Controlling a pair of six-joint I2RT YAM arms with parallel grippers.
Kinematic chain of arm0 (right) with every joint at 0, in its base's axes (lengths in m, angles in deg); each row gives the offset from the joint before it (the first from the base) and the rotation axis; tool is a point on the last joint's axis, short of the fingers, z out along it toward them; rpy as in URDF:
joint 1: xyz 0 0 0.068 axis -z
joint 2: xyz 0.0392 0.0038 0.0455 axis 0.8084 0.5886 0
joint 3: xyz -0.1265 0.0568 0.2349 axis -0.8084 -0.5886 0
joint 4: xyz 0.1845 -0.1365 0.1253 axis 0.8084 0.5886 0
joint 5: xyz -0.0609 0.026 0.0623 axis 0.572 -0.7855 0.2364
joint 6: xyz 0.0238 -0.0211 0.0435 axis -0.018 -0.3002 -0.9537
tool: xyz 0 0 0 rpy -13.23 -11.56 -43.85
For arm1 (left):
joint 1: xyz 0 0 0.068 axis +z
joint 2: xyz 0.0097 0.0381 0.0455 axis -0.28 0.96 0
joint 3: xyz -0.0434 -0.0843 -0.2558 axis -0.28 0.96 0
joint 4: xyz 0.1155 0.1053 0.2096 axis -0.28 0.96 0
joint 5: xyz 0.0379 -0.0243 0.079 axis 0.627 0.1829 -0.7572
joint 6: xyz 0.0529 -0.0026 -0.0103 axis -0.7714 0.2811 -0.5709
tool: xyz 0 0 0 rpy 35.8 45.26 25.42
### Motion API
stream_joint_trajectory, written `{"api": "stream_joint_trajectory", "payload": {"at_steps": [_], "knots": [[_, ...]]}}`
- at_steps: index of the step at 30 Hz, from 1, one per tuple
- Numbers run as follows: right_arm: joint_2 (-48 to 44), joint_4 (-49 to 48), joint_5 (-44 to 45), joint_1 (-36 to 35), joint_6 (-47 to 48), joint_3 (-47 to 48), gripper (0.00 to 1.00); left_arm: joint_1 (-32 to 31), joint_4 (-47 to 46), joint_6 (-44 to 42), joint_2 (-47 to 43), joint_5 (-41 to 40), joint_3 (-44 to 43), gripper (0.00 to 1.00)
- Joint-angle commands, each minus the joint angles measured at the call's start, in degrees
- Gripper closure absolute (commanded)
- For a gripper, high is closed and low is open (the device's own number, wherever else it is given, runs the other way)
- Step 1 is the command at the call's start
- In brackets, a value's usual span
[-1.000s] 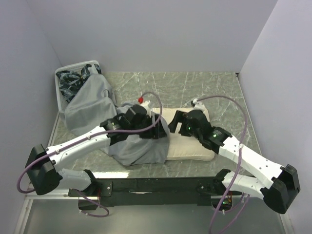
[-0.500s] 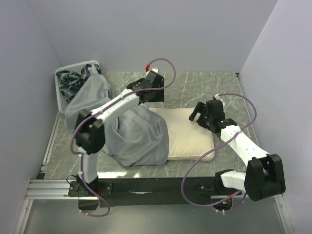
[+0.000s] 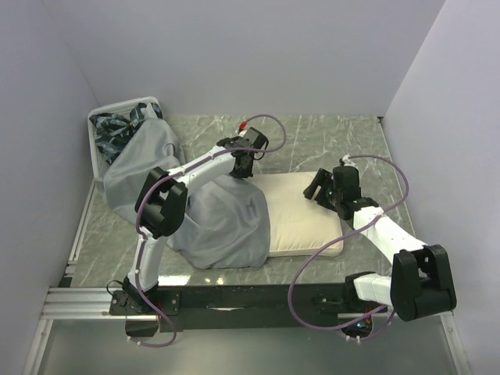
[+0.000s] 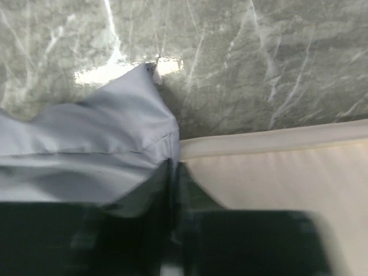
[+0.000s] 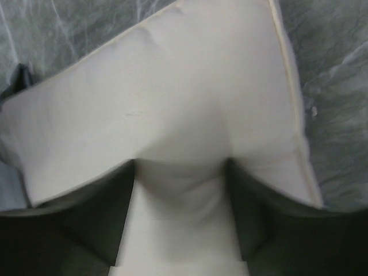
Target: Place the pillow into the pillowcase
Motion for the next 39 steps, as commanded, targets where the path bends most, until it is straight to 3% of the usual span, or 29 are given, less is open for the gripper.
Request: {"api": "stream_joint_trajectory", "payload": {"at_steps": [1,3,4,7,16,21,24,26,27,28,29,30,31,32,33,39], "knots": [[-1.5,-0.1,-6.6,0.0,0.2,-1.8,0.53,0.1,1.6,-0.4,-2.5,3.8,-1.2,0.98],[-3.1,0.1,-7.7,0.1,0.3,-1.6,0.69,0.1,1.6,-0.1,-3.4,5.7,-6.2,0.99],[-5.0,0.9,-8.2,0.0,0.4,-1.5,0.82,0.1,1.4,0.0,-3.5,6.6,-7.9,0.99],[-10.0,2.6,-8.7,-0.2,0.6,-0.6,0.98,-0.1,-1.1,0.3,-5.4,12.6,-13.2,0.99],[-16.2,3.5,-11.2,-3.8,-1.1,0.9,1.00,-0.6,-8.8,4.0,-3.6,27.4,-18.7,0.99],[-13.0,-1.3,-9.2,-10.9,-3.2,-1.1,1.00,-1.0,-15.4,7.3,1.4,37.4,-20.5,0.99],[-9.3,-2.1,-6.2,-10.5,-3.9,-2.0,1.00,-1.3,-16.2,8.6,3.8,38.9,-22.3,0.96],[-7.8,-0.3,-3.8,-9.3,-3.2,-2.1,0.90,-1.3,-13.5,8.1,4.5,36.9,-22.9,0.89],[-8.0,0.3,-3.4,-7.4,-3.0,-2.2,0.70,-1.3,-12.7,7.6,3.9,35.6,-22.6,0.85],[-8.9,1.5,-3.3,-6.5,-2.7,-2.3,0.59,-1.3,-12.2,6.6,3.1,34.3,-21.8,0.80],[-9.6,1.9,-2.2,-6.1,-2.6,-2.3,0.50,-1.3,-11.9,6.0,2.3,31.8,-19.4,0.65],[-10.5,2.6,-1.2,-5.8,-2.6,-2.2,0.30,-1.3,-11.9,5.6,0.0,30.6,-18.3,0.57],[-12.0,4.5,-0.2,-5.8,-2.5,-1.7,0.22,-1.3,-11.8,4.6,-1.2,29.5,-17.1,0.51],[-12.8,5.7,1.5,-5.8,-2.7,-1.4,0.15,-1.3,-11.4,4.3,-2.4,26.8,-15.1,0.38],[-13.5,6.8,1.8,-5.9,-3.2,-1.3,0.02,-1.3,-10.5,4.0,-5.3,25.5,-14.0,0.32],[-20.6,11.2,-4.7,-6.2,-4.6,-6.9,0.00,-1.2,-9.4,5.3,-23.4,12.6,5.8,0.26]]}}
